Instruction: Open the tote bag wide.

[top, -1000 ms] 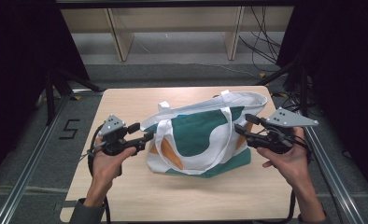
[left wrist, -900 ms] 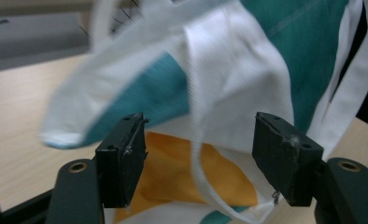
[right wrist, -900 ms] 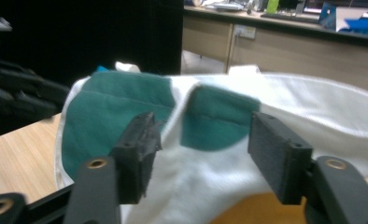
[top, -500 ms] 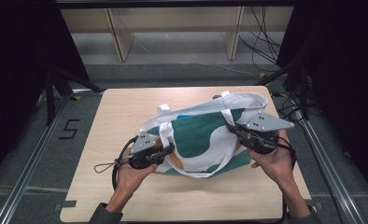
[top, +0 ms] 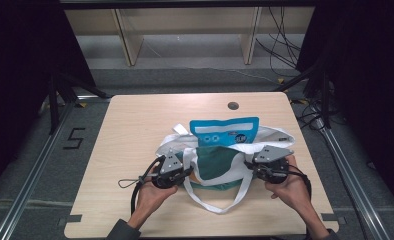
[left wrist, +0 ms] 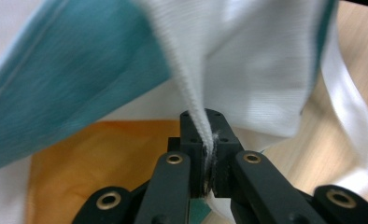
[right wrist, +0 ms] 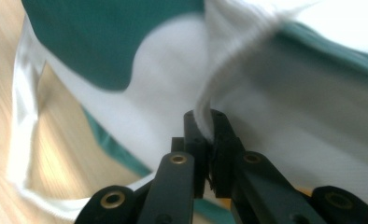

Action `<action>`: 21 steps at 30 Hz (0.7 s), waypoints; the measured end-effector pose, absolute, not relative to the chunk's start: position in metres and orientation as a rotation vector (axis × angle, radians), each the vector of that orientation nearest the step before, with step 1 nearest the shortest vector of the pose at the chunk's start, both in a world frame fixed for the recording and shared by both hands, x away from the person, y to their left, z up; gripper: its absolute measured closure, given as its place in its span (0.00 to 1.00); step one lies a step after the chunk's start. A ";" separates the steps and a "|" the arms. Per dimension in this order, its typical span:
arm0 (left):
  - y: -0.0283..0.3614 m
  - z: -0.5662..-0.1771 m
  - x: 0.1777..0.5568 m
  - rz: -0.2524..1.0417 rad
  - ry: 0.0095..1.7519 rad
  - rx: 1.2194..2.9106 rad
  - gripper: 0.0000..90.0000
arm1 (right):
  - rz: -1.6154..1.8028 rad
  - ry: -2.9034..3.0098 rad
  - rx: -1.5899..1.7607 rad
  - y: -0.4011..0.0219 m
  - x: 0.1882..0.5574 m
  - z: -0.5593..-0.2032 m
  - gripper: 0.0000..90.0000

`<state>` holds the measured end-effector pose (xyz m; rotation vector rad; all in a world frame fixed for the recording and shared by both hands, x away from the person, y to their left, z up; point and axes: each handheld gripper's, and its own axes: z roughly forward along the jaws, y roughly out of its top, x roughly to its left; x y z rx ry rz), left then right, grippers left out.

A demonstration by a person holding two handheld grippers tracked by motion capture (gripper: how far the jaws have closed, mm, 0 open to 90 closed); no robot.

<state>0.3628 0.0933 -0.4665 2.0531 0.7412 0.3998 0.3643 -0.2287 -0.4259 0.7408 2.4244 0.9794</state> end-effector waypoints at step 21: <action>0.138 -0.421 0.313 0.273 0.678 2.046 0.52 | 1.128 2.472 0.861 -0.259 0.332 -0.404 0.64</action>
